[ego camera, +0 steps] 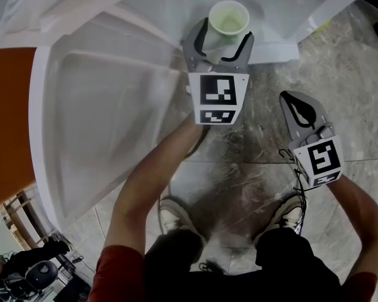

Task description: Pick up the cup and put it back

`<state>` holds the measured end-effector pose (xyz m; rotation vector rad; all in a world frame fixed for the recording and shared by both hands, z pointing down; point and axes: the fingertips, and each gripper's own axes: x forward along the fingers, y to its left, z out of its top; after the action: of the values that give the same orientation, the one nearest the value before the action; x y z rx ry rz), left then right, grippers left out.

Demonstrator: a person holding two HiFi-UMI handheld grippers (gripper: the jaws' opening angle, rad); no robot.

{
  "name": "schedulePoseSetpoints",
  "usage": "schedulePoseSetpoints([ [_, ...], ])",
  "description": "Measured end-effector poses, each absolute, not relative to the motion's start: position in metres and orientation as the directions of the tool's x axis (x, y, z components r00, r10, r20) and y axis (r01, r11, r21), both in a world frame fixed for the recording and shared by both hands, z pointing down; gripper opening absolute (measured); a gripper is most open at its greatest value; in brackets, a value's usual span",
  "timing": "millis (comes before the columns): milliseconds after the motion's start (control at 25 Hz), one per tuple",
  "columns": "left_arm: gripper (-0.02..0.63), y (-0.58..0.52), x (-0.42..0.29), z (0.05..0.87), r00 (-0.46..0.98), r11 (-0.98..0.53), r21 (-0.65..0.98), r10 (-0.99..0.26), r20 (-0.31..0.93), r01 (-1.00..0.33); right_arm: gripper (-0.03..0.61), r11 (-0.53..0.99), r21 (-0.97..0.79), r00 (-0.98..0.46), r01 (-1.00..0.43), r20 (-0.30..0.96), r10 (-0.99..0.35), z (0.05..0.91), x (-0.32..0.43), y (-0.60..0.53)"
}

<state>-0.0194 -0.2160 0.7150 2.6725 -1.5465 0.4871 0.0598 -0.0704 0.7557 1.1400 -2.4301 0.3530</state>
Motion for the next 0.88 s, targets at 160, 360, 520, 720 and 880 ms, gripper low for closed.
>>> schedulePoseSetpoints([
  [160,0.365,-0.205,-0.024,0.715,0.466,-0.514,-0.142,-0.842,0.272,-0.846,0.002,0.633,-0.039,-0.568,-0.773,0.486,-0.664,0.754,0.058,-0.069],
  [360,0.364,-0.184,-0.026,0.719,0.489,-0.539,-0.128,-0.824,0.286,-0.833,0.002,0.636,-0.031,-0.567,-0.771,0.487,-0.664,0.752,0.056,-0.067],
  [520,0.364,-0.167,-0.030,0.724,0.506,-0.563,-0.130,-0.805,0.310,-0.816,0.002,0.642,-0.022,-0.570,-0.766,0.486,-0.663,0.750,0.052,-0.063],
  [720,0.360,-0.148,-0.037,0.725,0.528,-0.586,-0.111,-0.785,0.323,-0.803,0.002,0.653,-0.017,-0.573,-0.757,0.497,-0.652,0.750,0.047,-0.060],
  [880,0.359,-0.126,-0.045,0.729,0.550,-0.609,-0.089,-0.762,0.342,-0.788,0.002,0.662,-0.008,-0.578,-0.750,0.496,-0.648,0.747,0.040,-0.058],
])
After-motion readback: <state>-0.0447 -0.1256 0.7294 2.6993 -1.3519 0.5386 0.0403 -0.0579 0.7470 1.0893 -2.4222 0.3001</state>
